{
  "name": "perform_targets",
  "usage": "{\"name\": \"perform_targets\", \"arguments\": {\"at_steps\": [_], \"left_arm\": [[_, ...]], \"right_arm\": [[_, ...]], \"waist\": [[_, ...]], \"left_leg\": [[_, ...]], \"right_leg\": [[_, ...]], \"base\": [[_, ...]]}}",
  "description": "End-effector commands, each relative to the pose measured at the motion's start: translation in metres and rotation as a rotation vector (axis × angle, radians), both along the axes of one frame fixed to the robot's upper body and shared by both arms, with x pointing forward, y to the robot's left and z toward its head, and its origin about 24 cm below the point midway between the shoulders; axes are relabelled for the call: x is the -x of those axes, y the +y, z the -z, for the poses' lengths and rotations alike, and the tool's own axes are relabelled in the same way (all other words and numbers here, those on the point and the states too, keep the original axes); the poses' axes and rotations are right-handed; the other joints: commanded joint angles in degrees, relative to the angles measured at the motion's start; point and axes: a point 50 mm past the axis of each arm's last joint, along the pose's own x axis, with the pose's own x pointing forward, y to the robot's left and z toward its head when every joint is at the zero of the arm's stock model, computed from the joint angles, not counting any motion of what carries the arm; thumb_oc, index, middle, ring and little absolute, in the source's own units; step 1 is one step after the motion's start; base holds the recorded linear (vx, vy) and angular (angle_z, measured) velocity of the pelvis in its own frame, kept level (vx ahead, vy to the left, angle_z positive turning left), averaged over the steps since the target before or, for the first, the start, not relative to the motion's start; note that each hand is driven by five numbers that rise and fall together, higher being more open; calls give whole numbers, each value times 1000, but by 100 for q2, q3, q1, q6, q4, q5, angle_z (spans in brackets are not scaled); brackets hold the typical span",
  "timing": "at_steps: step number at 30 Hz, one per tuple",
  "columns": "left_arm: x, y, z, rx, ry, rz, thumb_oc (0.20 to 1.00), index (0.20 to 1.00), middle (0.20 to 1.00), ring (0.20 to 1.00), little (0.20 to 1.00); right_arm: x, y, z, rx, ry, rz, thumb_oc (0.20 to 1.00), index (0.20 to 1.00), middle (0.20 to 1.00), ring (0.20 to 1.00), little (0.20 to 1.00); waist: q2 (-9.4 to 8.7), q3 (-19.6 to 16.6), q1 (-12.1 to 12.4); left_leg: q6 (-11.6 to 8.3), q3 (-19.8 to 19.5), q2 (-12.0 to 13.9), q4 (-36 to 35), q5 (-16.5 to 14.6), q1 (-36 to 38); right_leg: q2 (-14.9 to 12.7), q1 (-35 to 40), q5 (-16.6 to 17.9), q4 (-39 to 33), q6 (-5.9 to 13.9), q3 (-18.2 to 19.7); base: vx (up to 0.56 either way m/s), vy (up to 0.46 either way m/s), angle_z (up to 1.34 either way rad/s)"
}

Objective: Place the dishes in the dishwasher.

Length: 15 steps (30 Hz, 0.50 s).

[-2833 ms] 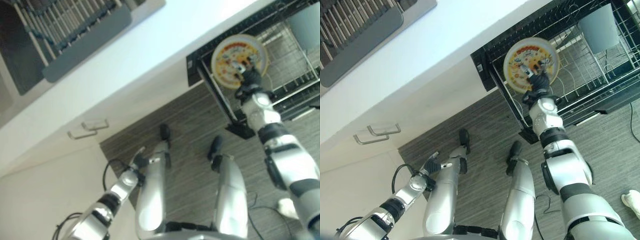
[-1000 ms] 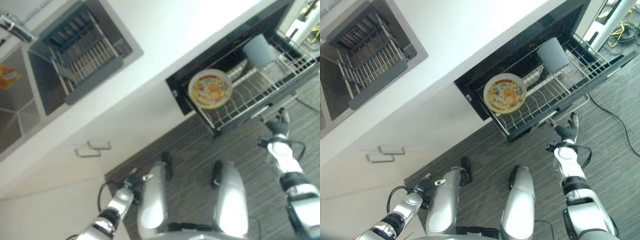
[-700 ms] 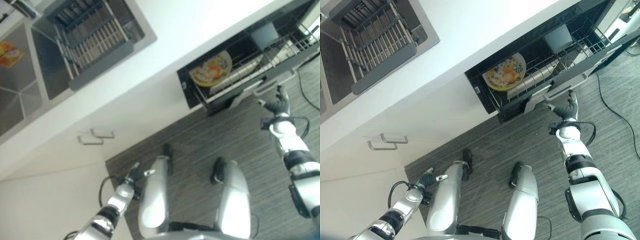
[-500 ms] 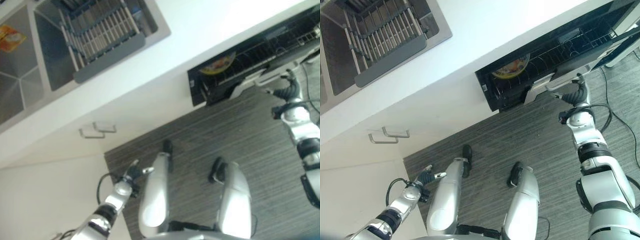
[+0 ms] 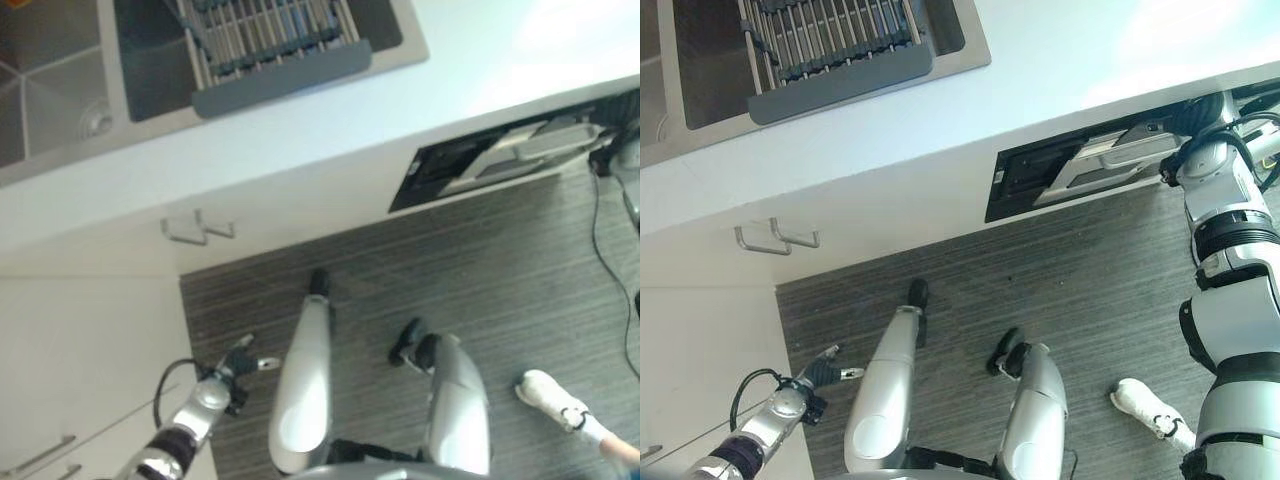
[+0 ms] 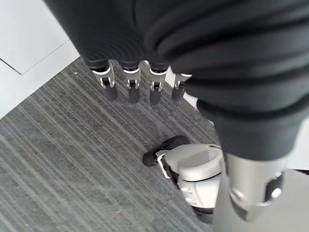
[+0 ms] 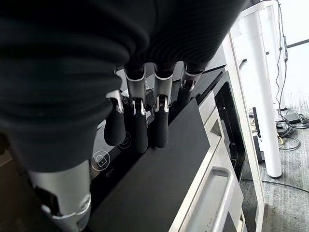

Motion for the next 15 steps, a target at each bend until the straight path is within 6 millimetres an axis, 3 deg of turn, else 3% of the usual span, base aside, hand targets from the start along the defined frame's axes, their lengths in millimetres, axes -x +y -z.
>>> {"name": "perform_targets", "arguments": {"at_steps": [1,8,15], "left_arm": [[0,6,-8,-11,-38,35,1000,1000,1000,1000,1000],[-5,11,-15,-44,-70,33,1000,1000,1000,1000,1000],[-7,-2,-10,-18,-66,-11,1000,1000,1000,1000,1000]], "right_arm": [[-6,72,-89,94,-307,-309,1000,1000,1000,1000,1000],[-8,76,-85,13,-335,-316,1000,1000,1000,1000,1000],[-6,77,-32,-383,-481,-380,1000,1000,1000,1000,1000]], "waist": [[-96,-178,575],[-151,-178,653],[-122,-178,387]], "left_leg": [[504,392,-277,-501,-422,417],[525,415,-290,-698,-352,424],[537,515,-253,-635,-403,546]], "right_leg": [[317,253,-110,69,-160,-88],[358,337,-24,-169,-93,-145],[461,400,-128,-106,-140,44]], "base": [[80,-36,17],[20,-36,8],[-55,-60,-2]]}}
